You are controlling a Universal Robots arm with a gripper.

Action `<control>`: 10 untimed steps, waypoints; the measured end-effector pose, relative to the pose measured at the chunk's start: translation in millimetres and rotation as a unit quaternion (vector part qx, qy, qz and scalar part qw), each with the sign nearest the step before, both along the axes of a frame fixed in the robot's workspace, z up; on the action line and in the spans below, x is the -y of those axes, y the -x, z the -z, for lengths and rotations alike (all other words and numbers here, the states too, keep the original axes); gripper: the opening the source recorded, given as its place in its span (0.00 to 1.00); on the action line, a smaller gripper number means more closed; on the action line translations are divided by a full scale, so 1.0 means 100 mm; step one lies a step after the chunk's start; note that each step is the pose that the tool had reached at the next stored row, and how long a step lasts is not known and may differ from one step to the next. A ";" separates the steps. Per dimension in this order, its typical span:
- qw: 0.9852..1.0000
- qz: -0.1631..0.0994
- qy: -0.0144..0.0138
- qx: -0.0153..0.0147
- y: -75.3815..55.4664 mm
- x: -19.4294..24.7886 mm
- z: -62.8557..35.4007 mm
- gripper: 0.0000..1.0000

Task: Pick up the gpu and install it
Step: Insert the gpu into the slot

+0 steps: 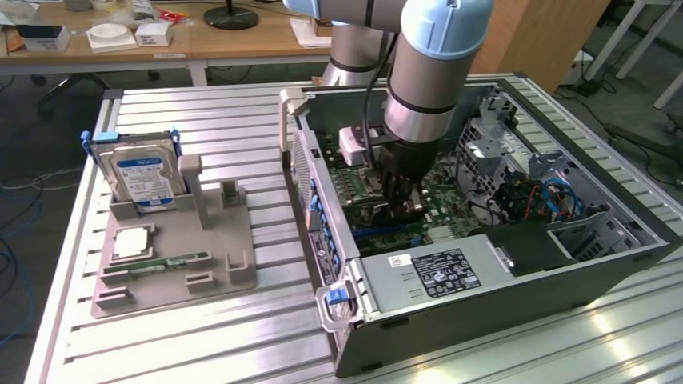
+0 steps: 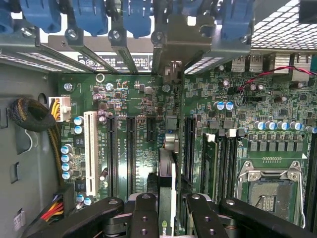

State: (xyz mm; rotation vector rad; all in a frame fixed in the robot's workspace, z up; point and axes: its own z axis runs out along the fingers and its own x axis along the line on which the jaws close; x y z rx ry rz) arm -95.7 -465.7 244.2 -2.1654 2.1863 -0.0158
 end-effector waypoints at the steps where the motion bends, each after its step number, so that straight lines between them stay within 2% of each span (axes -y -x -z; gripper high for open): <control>1: 1.000 0.000 0.000 0.000 0.00 0.000 0.000 0.26; 10: 1.000 0.000 0.000 0.000 0.00 0.001 0.011 0.26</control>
